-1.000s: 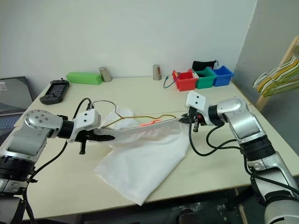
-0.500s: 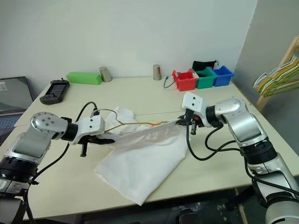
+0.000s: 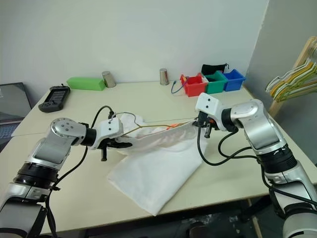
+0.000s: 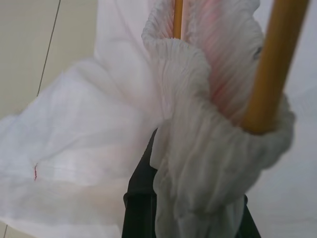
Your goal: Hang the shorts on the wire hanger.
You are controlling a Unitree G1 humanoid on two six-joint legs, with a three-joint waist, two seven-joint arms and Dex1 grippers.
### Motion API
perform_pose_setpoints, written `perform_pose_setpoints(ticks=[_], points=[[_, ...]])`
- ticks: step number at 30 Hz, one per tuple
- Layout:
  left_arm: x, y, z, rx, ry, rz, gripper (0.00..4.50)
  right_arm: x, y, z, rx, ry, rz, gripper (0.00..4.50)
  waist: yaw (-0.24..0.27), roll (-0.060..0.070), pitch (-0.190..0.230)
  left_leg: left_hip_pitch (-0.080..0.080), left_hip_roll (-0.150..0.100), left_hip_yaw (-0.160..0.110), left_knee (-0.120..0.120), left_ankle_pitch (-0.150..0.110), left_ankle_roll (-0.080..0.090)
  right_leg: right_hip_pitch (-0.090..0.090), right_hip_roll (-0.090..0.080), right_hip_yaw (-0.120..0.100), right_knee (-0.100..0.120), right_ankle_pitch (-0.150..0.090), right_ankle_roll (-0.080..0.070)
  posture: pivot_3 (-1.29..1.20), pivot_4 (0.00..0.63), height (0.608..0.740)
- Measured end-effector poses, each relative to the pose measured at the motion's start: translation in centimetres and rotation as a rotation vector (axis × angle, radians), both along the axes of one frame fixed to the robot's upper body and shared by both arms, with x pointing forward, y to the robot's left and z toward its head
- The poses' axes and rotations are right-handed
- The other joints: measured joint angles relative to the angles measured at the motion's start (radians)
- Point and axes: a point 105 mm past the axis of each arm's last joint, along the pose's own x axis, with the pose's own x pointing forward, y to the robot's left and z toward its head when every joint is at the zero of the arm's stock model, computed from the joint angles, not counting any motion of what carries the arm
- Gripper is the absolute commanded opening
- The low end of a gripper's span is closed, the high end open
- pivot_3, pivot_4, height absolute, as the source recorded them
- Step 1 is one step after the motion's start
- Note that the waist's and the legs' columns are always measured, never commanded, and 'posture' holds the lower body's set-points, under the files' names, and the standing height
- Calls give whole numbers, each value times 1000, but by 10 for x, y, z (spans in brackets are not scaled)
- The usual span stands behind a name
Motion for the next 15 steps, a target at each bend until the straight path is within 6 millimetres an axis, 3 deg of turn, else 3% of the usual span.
perform_pose_setpoints(ticks=[2,15], points=[[0,-1,0,-3,1,-1,0,1,0,0,-2,-5,-3,17,-2,0,0,0,0,-1,0,0,0,0,0,-1,0,0,0,-161,0,740],[-1,-15,-4,-9,5,-63,0,-5,14,3,-8,-27,90,3045,-12,0,0,-1,0,-7,0,0,0,2,-1,-8,0,-2,-3,-173,0,740]])
